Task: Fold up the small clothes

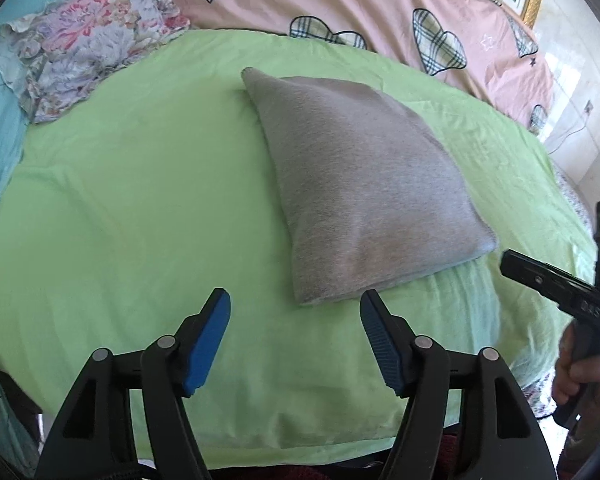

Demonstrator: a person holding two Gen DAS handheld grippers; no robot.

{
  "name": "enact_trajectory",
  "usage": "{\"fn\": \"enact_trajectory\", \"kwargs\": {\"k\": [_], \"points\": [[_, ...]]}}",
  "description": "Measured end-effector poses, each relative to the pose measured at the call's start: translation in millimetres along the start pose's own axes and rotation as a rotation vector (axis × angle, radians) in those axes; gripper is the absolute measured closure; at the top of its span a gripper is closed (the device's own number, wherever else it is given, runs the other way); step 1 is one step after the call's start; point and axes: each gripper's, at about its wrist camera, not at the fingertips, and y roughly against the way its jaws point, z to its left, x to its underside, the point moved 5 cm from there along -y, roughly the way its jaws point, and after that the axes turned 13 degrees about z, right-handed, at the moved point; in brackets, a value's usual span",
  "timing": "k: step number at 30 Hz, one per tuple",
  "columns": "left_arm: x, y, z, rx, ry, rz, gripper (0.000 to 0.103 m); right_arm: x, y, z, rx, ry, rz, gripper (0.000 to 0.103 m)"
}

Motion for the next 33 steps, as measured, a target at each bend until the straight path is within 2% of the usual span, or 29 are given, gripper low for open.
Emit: {"fn": "enact_trajectory", "kwargs": {"k": [7,8,13,17,26,33], "points": [[7.9,-2.3,-0.4,-0.078,-0.019,0.001,0.026,21.6,-11.8,12.2,0.052,0.051,0.062,0.039],[9.3,-2.3,-0.5,-0.088,-0.021,0.002,0.023,23.1,-12.3,14.2,0.057,0.058,0.064,0.037],[10.7,-2.7,2.1,-0.11,-0.021,0.007,0.022,24.4,-10.8,22.9,0.069,0.089,0.061,0.025],[5.7,-2.6,2.2,-0.125,-0.025,0.003,0.022,25.5,-8.0,27.6,0.095,0.119,0.056,0.02],[-6.6,7.6,1.8,-0.202,-0.047,-0.037,0.019,10.0,-8.9,25.6,0.111,0.143,0.04,0.018],[-33.1,13.5,4.5,-0.152,-0.008,-0.049,0.017,-23.4,-6.0,19.0,0.098,0.128,-0.005,0.018]]}}
